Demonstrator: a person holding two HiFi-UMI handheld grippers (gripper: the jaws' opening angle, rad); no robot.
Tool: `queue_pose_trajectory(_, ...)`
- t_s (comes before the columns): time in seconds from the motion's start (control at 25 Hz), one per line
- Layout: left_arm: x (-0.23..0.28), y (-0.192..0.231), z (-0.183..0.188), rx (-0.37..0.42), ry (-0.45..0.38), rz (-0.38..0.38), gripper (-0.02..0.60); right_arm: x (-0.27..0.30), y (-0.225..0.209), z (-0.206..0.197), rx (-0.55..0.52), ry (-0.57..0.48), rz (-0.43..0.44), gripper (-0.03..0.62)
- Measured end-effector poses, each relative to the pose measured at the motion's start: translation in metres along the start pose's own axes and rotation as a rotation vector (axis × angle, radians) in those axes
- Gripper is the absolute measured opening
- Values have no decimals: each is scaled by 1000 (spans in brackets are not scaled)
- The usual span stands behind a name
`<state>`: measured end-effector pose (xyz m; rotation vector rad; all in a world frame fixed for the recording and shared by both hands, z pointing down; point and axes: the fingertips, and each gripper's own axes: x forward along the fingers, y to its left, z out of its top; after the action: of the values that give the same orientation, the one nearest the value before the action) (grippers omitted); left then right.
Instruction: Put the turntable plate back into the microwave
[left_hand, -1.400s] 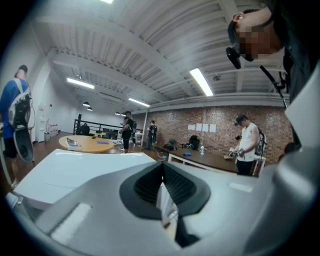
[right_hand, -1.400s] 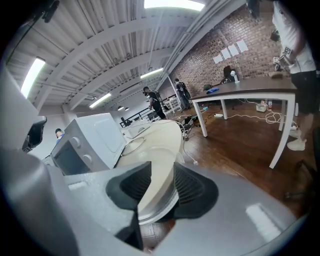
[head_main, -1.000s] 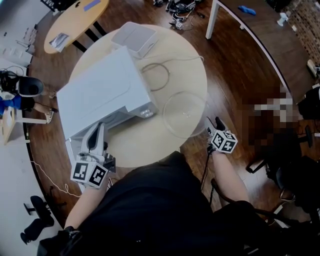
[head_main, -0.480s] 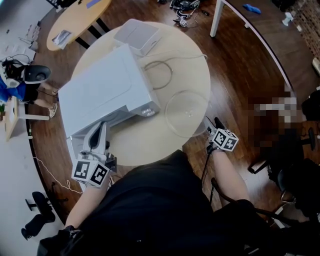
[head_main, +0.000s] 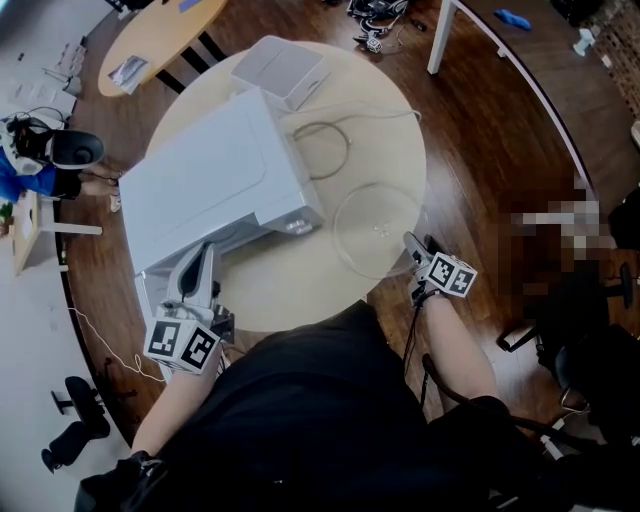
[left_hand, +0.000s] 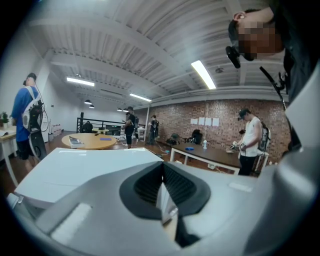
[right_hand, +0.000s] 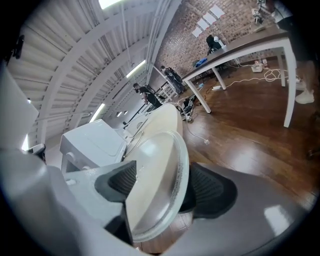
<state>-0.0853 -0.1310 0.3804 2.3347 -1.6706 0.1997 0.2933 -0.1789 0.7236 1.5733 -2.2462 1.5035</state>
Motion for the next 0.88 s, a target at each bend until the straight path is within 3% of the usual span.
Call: queue_pose_trajectory(0.88, -5, -3, 6, 35, 3, 45, 3, 38, 12, -16, 28, 95, 74, 333)
